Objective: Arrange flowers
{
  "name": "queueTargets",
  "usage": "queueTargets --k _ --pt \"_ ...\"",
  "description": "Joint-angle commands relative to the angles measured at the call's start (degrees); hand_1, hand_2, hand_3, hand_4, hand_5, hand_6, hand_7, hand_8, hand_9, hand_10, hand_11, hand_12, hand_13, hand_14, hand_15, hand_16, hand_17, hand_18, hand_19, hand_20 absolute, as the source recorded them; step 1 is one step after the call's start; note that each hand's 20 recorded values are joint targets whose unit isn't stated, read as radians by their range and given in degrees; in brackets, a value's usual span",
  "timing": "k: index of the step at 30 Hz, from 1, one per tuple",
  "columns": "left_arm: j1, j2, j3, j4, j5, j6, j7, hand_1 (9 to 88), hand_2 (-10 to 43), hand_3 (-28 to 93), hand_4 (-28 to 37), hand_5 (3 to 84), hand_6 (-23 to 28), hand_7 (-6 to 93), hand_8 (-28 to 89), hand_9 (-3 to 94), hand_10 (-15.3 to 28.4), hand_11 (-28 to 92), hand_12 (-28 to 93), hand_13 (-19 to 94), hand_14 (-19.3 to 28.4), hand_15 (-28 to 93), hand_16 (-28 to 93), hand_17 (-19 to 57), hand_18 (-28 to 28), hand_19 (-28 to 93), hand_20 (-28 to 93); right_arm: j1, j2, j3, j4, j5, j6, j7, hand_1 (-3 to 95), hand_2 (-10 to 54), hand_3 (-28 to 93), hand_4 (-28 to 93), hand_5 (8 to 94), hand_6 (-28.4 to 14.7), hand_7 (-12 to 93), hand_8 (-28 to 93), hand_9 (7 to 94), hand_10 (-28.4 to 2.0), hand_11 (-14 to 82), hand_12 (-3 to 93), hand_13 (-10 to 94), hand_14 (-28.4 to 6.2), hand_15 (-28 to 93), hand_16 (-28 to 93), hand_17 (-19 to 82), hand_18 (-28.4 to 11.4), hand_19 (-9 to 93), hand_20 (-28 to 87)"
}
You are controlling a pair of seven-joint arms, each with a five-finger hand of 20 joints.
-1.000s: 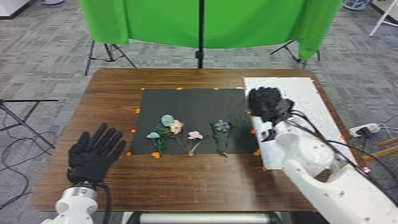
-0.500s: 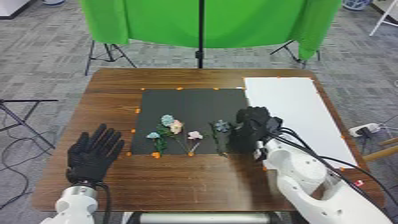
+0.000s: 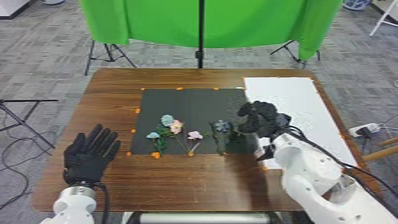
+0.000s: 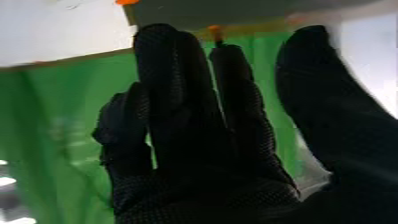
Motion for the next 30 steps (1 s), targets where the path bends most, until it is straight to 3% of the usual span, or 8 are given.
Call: queueTargets --k 1,6,11,13,16,24,25,30 --pt "-2.3 1.55 -0.52 1.46 3.87 -2.55 0.27 28.0 14.7 79 -28.3 43.7 11.8 10.1 -10 36.3 17.3 25 8 27 17.5 40 -10 -8.3 16.5 42 14 -3.3 -5.3 9.2 0.6 23.9 16.7 -1.4 32.9 -4.6 82 -28 57.9 -4.3 15 -13 60.8 -17.9 17.2 15.2 57 -13.9 46 14 28 -22.7 77 37" --pt "-3.7 2.36 -1.53 2.46 5.53 -4.29 0.66 27.9 14.8 79 -28.3 44.0 11.6 9.4 -10 38.1 15.8 21 6 29 15.9 33 -10 -7.8 16.5 42 13 -8.7 -12.0 20.9 -0.4 53.7 21.2 -9.4 27.4 3.3 84 -28 54.5 -3.7 14 -13 52.3 -16.6 10.8 12.7 47 -15.3 28 12 21 -20.7 62 29" --pt "-3.0 2.67 -4.31 2.82 7.22 -6.73 0.46 27.5 14.5 78 -28.3 43.8 10.9 7.5 -10 38.4 15.0 18 5 29 14.8 29 -10 -7.5 16.0 41 12 -13.3 -15.1 28.8 -0.5 72.6 17.5 -15.9 22.3 5.2 84 -28 48.2 -2.4 13 -12 44.0 -14.8 6.4 10.9 38 -14.5 15 14 17 -19.0 49 23" --pt "-2.4 2.1 -6.25 3.85 9.93 -11.99 -0.83 27.0 14.1 78 -28.3 40.9 9.8 6.1 -9 36.8 14.6 16 5 27 14.3 26 -9 -7.7 15.9 40 12 -15.0 -15.9 30.7 -0.9 75.7 15.0 -17.3 20.3 5.5 84 -28 46.1 -1.9 12 -12 41.3 -14.2 4.5 10.3 35 -14.1 11 14 17 -17.9 43 21" --pt "-2.4 1.51 -7.15 4.28 10.84 -13.94 -1.31 25.0 13.1 76 -28.3 36.1 8.6 4.2 -9 32.4 14.2 13 5 24 13.6 22 -8 -8.4 15.7 38 11 -17.1 -16.8 32.3 -1.5 76.1 11.7 -18.4 18.0 5.7 84 -28 43.2 -1.6 10 -12 39.7 -13.9 3.7 9.8 32 -13.1 9 14 16 -17.1 38 20" --pt "-3.4 1.53 -6.23 4.14 9.75 -12.63 -0.95 24.8 12.7 76 -28.3 36.2 8.7 3.5 -8 31.3 14.3 12 6 23 13.5 20 -7 -8.5 15.3 36 10 -19.7 -17.4 33.8 -3.0 77.7 10.0 -19.1 15.4 5.5 84 -28 39.8 -2.2 8 -11 38.2 -13.6 3.7 8.4 29 -11.4 7 12 16 -14.0 25 18" --pt "-3.3 1.48 -6.47 4.09 9.63 -12.86 -1.37 24.8 12.7 76 -28.3 36.3 8.8 3.5 -8 31.3 14.4 12 6 23 13.5 20 -7 -8.5 15.3 37 10 -19.8 -17.3 34.0 -3.2 77.7 10.2 -19.4 15.3 5.5 84 -28 39.8 -2.3 8 -11 38.2 -13.5 3.8 8.3 29 -11.3 7 12 17 -13.8 24 18" --pt "-2.7 1.42 -6.98 3.84 9.35 -12.33 -0.75 25.0 12.8 76 -28.3 36.6 8.9 3.6 -8 31.4 14.4 12 6 23 13.6 21 -7 -8.5 15.3 36 10 -20.2 -17.3 35.0 -3.9 78.0 9.7 -19.6 15.2 5.7 85 -28 40.4 -2.6 8 -11 38.3 -13.5 3.9 8.2 28 -10.8 7 11 17 -12.4 20 17"
